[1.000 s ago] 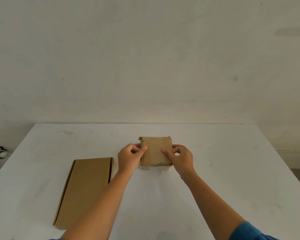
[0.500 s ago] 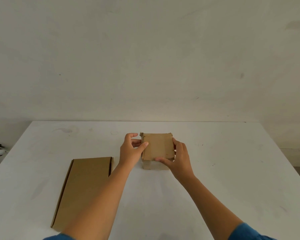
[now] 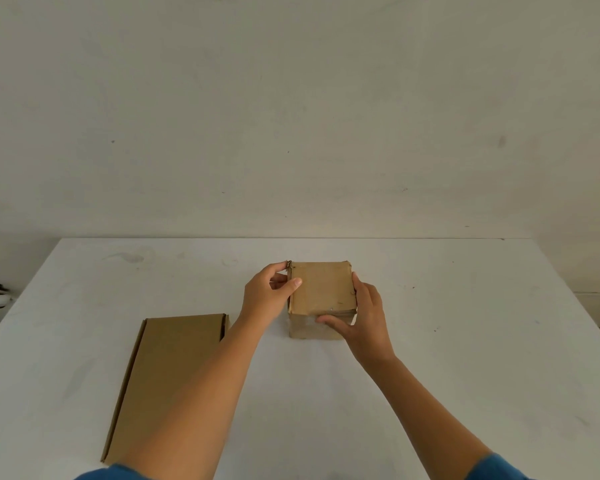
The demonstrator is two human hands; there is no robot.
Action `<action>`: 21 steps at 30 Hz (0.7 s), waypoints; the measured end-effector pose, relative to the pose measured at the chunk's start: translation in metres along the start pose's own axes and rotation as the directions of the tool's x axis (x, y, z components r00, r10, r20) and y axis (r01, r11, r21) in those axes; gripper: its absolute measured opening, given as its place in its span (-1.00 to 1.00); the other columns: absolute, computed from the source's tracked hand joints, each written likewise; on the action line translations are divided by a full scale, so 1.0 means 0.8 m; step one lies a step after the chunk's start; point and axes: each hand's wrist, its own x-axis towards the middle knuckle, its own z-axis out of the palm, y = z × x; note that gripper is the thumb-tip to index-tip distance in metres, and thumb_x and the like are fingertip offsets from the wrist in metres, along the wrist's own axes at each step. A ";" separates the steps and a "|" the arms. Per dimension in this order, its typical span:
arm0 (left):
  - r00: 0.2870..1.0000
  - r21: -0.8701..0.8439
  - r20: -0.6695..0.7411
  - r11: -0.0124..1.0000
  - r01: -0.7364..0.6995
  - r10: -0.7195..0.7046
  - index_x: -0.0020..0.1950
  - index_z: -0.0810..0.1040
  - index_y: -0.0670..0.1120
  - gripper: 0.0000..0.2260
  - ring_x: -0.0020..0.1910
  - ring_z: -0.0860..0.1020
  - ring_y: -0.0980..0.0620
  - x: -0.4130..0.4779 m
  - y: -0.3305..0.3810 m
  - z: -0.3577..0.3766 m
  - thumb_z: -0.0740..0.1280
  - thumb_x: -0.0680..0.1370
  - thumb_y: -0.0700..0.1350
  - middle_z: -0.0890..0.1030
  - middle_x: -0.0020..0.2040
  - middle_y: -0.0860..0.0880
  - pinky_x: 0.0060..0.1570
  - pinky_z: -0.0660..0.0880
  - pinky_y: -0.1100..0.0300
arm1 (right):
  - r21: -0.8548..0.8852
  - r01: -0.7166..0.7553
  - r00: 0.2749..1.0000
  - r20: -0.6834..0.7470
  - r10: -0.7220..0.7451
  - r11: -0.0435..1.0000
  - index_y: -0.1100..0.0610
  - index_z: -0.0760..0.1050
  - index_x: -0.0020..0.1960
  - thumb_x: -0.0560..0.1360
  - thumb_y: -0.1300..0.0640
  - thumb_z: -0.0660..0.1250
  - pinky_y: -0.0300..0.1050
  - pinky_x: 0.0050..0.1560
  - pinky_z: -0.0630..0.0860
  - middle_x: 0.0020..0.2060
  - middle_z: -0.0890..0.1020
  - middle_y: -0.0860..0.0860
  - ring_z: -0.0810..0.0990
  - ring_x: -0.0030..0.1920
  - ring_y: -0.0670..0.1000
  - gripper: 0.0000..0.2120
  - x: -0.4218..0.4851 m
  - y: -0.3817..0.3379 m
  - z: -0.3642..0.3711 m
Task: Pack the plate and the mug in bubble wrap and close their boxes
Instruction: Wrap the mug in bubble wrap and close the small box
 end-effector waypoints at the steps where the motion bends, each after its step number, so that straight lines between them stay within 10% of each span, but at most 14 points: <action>1: 1.000 0.004 0.002 1.000 0.000 0.000 0.28 0.47 -0.04 -0.60 -0.01 0.57 0.05 0.001 0.000 0.000 0.41 0.46 -0.05 0.59 -0.02 -0.01 0.11 0.54 0.08 | -0.007 -0.002 1.000 0.001 0.002 1.000 0.21 0.19 0.46 0.23 -0.24 0.42 -0.16 0.23 0.33 0.20 0.44 0.11 0.38 0.20 0.03 -0.04 -0.001 0.000 0.001; 21: 0.993 0.044 0.074 0.995 0.093 -0.096 0.32 0.45 -0.07 -0.58 0.07 0.57 -0.05 -0.004 0.005 -0.003 0.37 0.48 -0.02 0.59 0.05 -0.07 0.17 0.52 -0.04 | -0.190 0.031 0.998 0.054 -0.021 0.981 0.30 0.20 0.40 0.22 -0.22 0.49 -0.17 0.12 0.33 0.12 0.40 0.13 0.34 0.07 0.02 -0.02 -0.004 0.000 0.003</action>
